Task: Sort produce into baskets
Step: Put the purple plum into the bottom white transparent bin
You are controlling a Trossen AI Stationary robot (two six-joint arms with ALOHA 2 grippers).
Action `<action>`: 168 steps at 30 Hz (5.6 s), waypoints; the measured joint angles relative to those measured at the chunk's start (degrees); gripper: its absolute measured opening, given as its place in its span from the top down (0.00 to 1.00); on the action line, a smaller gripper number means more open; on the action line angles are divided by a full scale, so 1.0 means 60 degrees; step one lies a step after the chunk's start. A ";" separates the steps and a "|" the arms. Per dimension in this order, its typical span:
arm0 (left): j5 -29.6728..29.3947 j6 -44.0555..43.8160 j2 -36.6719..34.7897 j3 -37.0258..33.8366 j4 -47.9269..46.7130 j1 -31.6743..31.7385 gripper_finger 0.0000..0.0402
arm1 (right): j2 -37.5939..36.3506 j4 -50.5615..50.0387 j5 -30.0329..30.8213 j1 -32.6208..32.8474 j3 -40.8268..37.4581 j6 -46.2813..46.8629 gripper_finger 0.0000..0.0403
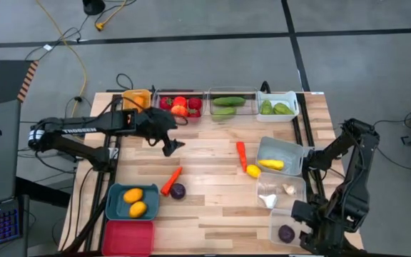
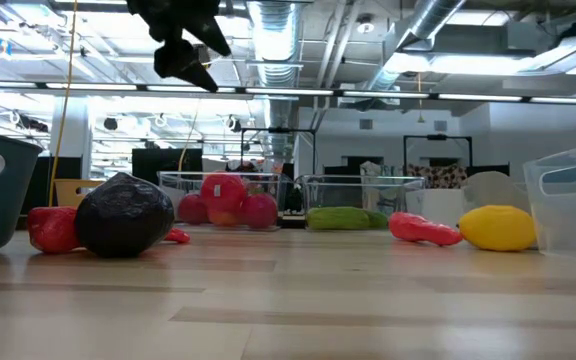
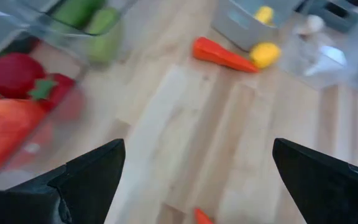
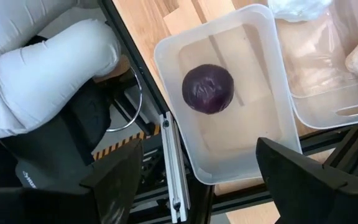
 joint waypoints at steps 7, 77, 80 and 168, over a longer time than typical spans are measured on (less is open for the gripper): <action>-0.0727 -0.0487 0.0094 0.0007 0.0025 -0.1607 0.01 | 0.0000 0.0000 0.0004 -0.0252 0.0000 -0.0004 0.16; -0.1268 -0.1842 0.5157 -0.0182 0.0225 -0.5463 0.32 | 0.0000 0.0896 0.4683 -0.2500 -0.0025 -0.6396 0.16; -0.1208 -0.2005 0.5155 -0.0147 0.0562 -0.5446 0.31 | 0.0000 0.0910 0.5157 -0.2500 -0.0025 -0.6790 0.16; 0.2159 -0.1142 0.5141 0.3085 0.3526 -0.3671 0.27 | 0.2018 0.6390 0.4749 -0.4930 -0.0018 -1.8769 0.30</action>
